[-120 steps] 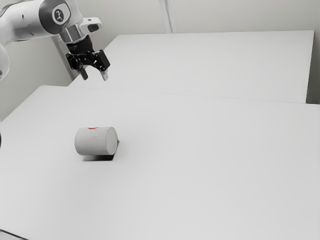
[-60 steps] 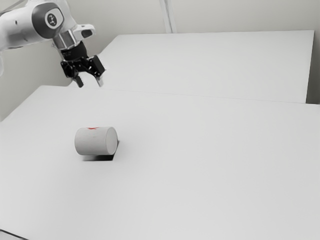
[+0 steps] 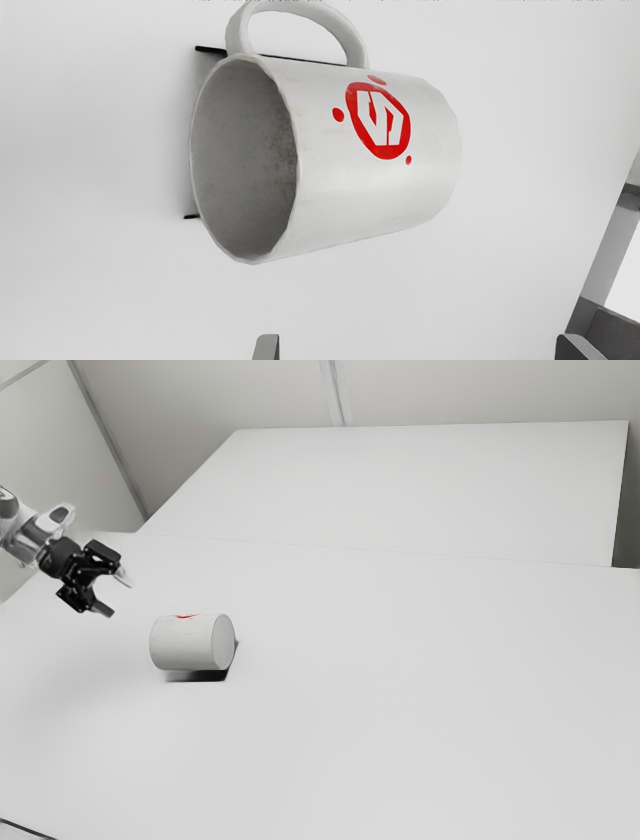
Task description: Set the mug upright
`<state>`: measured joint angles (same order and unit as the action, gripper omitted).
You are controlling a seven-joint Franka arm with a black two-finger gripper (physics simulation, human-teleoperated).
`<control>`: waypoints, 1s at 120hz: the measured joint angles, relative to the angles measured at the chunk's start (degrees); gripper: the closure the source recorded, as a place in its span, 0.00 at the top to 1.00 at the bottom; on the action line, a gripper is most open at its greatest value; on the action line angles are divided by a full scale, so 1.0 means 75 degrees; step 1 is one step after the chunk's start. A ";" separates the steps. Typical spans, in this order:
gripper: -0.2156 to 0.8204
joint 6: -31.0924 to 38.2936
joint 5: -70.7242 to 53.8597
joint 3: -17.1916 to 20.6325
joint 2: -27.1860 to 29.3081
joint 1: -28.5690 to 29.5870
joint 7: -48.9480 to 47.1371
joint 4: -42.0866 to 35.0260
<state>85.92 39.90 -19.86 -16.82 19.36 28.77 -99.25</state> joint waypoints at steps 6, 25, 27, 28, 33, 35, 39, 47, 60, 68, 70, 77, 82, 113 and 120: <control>0.79 -0.0022 0.0319 0.0000 -0.0318 0.0084 0.0294 0.0000; 0.79 -0.0112 0.1305 0.0000 -0.1124 0.0284 0.1143 -0.0007; 0.79 -0.0130 0.1381 0.0006 -0.1172 0.0304 0.1221 -0.0012; 0.79 -0.0141 0.1420 0.0009 -0.1190 0.0312 0.1259 -0.0018; 0.79 -0.0197 0.1636 0.0017 -0.1214 0.0337 0.1442 -0.0184; 0.79 -0.0218 0.1726 0.0018 -0.1207 0.0340 0.1512 -0.0274; 0.79 -0.0264 0.1912 0.0021 -0.1204 0.0343 0.1645 -0.0394; 0.79 -0.0367 0.2322 0.0030 -0.1221 0.0361 0.1893 -0.0596; 0.79 -0.0603 0.2901 0.0035 -0.1280 0.0418 0.2258 -0.0707; 0.79 -0.0781 0.3193 0.0054 -0.1387 0.0465 0.2465 -0.0728; 0.79 -0.0824 0.3267 0.0065 -0.1429 0.0472 0.2514 -0.0730; 0.79 -0.0952 0.3461 0.0092 -0.1560 0.0483 0.2678 -0.0735; 0.79 -0.1024 0.3556 0.0104 -0.1680 0.0486 0.2786 -0.0735; 0.29 -0.1271 0.3777 0.0117 -0.1773 0.0498 0.3357 -0.0732; 0.21 -0.1344 0.3789 0.0117 -0.1766 0.0500 0.3462 -0.0736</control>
<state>75.83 68.32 -18.98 -30.07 23.11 54.73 -104.77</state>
